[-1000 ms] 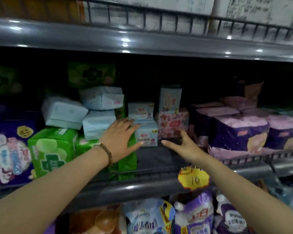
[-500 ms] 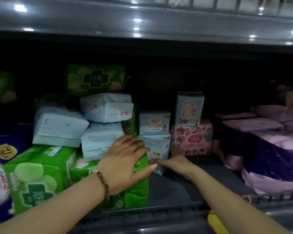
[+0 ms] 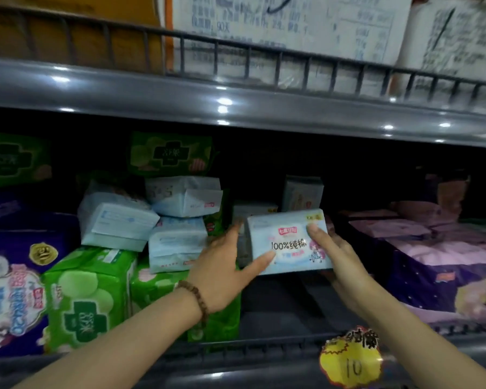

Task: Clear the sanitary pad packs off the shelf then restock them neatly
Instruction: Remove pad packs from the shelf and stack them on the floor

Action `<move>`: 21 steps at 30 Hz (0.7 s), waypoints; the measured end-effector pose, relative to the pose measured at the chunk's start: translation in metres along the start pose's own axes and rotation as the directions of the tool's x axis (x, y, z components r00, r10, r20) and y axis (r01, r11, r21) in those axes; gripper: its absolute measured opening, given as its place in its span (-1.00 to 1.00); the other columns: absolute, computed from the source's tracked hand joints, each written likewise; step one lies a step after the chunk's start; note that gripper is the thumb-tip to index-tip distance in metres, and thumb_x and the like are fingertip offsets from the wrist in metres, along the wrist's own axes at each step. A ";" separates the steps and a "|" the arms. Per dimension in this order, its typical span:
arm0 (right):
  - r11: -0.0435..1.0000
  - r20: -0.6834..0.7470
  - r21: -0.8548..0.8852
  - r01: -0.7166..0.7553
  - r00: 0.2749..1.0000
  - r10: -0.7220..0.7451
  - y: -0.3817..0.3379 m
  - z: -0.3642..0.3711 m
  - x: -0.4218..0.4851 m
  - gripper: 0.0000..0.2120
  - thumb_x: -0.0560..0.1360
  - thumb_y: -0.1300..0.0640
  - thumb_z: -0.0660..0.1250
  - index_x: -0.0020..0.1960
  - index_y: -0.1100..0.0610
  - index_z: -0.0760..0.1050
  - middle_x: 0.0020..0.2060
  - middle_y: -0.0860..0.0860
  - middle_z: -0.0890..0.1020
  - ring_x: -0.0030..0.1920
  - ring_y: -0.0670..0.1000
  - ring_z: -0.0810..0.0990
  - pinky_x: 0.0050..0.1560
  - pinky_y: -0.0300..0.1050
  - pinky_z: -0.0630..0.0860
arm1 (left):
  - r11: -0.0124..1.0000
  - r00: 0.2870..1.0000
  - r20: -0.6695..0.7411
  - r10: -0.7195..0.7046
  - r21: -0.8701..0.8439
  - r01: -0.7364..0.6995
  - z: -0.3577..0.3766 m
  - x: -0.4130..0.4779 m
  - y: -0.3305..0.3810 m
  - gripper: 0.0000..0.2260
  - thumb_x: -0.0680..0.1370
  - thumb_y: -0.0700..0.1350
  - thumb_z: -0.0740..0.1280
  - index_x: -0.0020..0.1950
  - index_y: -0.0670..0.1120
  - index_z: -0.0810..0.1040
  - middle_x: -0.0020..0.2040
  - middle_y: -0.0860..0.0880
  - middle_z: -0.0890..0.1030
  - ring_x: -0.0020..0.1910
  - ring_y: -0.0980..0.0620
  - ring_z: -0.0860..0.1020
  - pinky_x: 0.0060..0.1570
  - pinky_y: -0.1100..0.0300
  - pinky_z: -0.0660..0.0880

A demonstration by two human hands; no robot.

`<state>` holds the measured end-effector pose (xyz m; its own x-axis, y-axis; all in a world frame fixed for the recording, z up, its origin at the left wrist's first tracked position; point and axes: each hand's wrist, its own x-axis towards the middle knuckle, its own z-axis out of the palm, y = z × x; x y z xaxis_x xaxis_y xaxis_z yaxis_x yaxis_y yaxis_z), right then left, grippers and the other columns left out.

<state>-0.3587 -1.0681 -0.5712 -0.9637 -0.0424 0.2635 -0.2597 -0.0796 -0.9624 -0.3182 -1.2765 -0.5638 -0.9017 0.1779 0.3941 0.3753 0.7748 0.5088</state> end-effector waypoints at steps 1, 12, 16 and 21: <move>0.999 0.036 0.049 -0.010 0.999 0.008 -0.005 0.004 -0.003 -0.50 0.32 -0.08 0.36 0.15 0.20 0.52 -0.09 0.09 0.71 -0.16 -0.02 0.69 -0.21 -0.23 0.60 | 0.976 0.999 0.004 -0.053 -0.212 0.053 -0.001 0.005 0.006 -0.24 0.39 0.41 0.15 0.49 0.09 0.08 0.29 0.16 0.40 0.21 0.15 0.44 0.13 0.35 0.33; 0.996 -0.171 -0.016 -0.089 0.982 0.085 0.000 -0.031 0.069 -0.06 0.05 -0.39 0.52 0.30 0.01 0.37 0.17 0.03 0.59 0.13 0.09 0.60 0.18 0.16 0.53 | 0.755 0.948 0.091 -0.306 -0.584 0.300 0.008 0.040 -0.008 -0.60 0.31 0.20 0.45 0.05 0.13 0.43 0.07 0.06 0.60 0.04 0.10 0.58 0.10 0.24 0.47; 0.985 -0.080 -0.165 0.041 0.995 -0.055 0.020 -0.037 0.107 -0.49 0.41 -0.05 0.46 0.28 0.08 0.43 0.14 -0.02 0.61 0.03 -0.07 0.63 0.01 -0.17 0.62 | 0.742 0.935 0.045 -0.351 -0.596 0.307 0.026 0.058 -0.012 -0.28 0.15 0.33 0.53 0.19 0.04 0.47 0.09 0.05 0.62 0.06 0.07 0.60 0.14 0.17 0.51; 0.983 -0.126 -0.179 0.044 0.990 -0.068 0.038 -0.037 0.154 0.04 0.09 -0.17 0.64 0.42 0.05 0.22 0.19 0.00 0.56 0.15 0.05 0.59 0.15 0.11 0.56 | 0.632 0.961 0.025 -0.275 -0.749 0.200 0.037 0.068 -0.022 -0.59 0.31 0.06 0.52 0.10 -0.01 0.58 -0.02 0.03 0.69 -0.05 0.12 0.66 -0.13 0.34 0.58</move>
<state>-0.5195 -1.0409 -0.5698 -0.9440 0.0889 0.3177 -0.3091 0.0978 -0.9460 -0.3960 -1.2592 -0.5764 -0.9751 -0.0271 0.2200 0.2177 0.0711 0.9734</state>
